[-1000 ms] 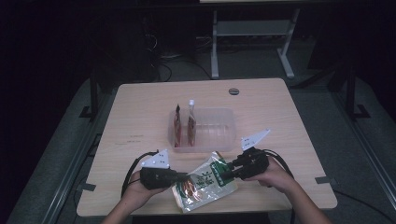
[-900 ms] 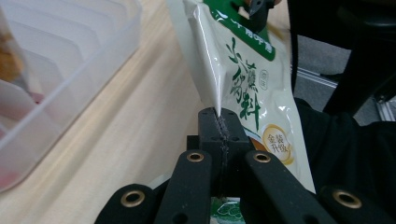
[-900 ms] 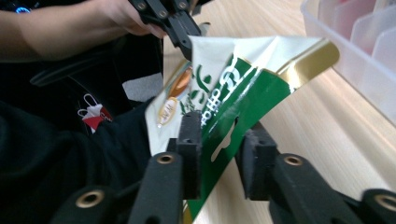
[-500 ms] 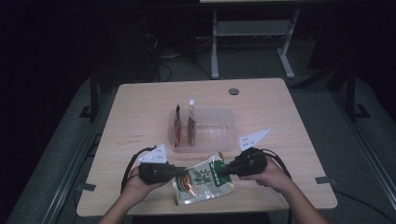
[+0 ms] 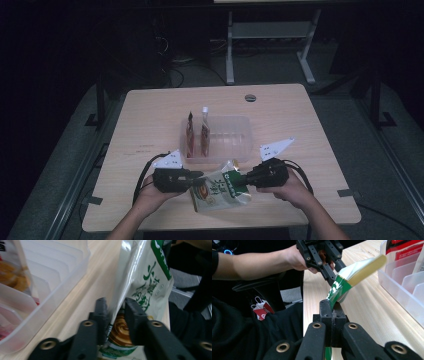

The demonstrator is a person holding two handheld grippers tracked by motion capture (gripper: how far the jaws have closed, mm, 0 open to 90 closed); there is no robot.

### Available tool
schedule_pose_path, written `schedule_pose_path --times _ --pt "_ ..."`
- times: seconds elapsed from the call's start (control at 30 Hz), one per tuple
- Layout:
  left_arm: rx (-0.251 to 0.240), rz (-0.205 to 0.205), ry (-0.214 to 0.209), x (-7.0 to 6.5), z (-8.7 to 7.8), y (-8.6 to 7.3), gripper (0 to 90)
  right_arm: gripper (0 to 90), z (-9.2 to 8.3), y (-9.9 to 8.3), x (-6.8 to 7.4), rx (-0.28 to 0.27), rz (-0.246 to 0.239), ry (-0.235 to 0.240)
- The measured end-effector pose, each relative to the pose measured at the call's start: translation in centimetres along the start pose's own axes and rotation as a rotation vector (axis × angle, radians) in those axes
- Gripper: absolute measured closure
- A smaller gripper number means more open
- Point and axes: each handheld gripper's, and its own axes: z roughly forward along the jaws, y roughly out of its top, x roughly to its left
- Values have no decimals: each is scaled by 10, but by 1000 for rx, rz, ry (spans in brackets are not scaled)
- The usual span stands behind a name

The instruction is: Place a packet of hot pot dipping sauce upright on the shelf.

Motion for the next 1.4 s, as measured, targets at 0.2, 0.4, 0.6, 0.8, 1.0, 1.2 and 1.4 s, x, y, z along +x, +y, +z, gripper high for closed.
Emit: schedule_pose_path --times 0.2,0.4,0.6,0.8,1.0,1.2,1.4 --pt "5 -10 52 1 -5 -2 460 900 -3 1 -1 -29 7 -5" --pt "15 -21 63 1 -11 -6 414 900 -12 3 -1 -96 11 2" --pt "33 -31 58 1 -16 -12 391 900 -21 9 1 -134 -11 -24" --pt "63 -40 45 3 -19 -17 333 900 -31 15 5 -159 -21 -64" --pt "69 -46 48 5 -19 -18 271 900 -38 25 9 -193 -48 -76" --pt "101 -42 49 6 -16 -21 193 900 -46 35 9 -231 -58 -91" --pt "112 -45 54 7 -15 -22 140 900 -53 44 8 -252 -64 -115"
